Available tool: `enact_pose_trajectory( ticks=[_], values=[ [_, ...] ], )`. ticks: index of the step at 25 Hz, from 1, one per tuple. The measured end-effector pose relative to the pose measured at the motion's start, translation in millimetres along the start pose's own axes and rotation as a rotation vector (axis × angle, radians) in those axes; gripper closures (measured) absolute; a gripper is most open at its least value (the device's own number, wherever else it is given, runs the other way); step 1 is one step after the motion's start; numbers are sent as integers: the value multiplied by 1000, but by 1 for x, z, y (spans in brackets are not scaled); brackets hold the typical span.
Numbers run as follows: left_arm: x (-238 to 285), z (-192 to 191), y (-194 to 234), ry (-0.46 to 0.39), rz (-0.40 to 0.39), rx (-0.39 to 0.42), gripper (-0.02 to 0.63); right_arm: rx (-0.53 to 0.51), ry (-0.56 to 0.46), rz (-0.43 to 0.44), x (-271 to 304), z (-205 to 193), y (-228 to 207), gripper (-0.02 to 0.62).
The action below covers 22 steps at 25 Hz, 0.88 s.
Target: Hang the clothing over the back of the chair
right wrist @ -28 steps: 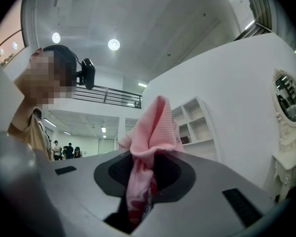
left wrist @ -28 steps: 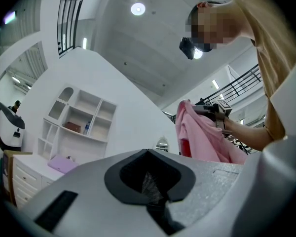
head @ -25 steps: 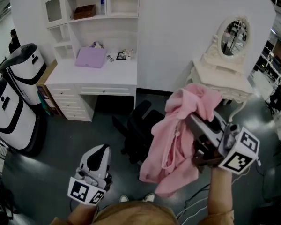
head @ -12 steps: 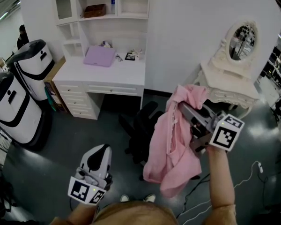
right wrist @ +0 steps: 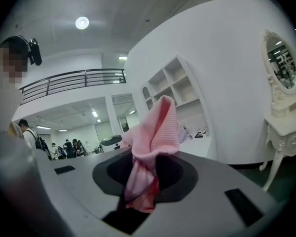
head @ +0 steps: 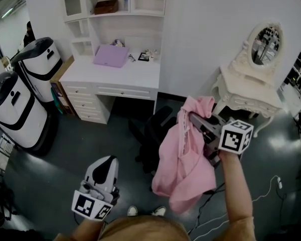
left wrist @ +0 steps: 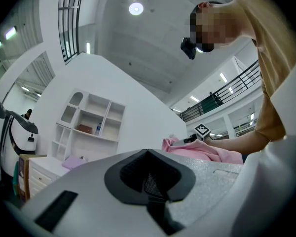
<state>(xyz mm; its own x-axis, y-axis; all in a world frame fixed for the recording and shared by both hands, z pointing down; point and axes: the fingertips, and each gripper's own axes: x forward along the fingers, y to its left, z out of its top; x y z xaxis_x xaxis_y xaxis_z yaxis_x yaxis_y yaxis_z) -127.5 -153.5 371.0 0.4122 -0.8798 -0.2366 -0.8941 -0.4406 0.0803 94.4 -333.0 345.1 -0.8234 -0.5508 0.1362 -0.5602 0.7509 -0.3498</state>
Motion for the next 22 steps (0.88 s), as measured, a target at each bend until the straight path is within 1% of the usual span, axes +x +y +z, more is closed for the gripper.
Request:
enact_pose_trajectory(
  ticks=[4, 7, 10, 14, 19, 20, 22],
  values=[
    [2, 0, -1, -1, 9, 0, 603, -27, 88, -16, 8, -26, -13, 473],
    [3, -2, -3, 1, 16, 2, 603, -63, 130, -21, 13, -37, -17, 442],
    [5, -3, -5, 2, 24, 3, 603, -99, 168, -29, 14, -42, -20, 414],
    [14, 3, -4, -4, 30, 6, 603, -113, 240, -26, 18, -47, -26, 367],
    [23, 3, -5, -13, 33, 8, 603, -174, 384, -34, 19, -68, -39, 336],
    [24, 3, -5, -14, 33, 8, 603, -180, 405, -36, 19, -72, -42, 332],
    [27, 3, -6, -18, 31, 8, 603, -155, 423, -29, 18, -76, -47, 308]
  ],
)
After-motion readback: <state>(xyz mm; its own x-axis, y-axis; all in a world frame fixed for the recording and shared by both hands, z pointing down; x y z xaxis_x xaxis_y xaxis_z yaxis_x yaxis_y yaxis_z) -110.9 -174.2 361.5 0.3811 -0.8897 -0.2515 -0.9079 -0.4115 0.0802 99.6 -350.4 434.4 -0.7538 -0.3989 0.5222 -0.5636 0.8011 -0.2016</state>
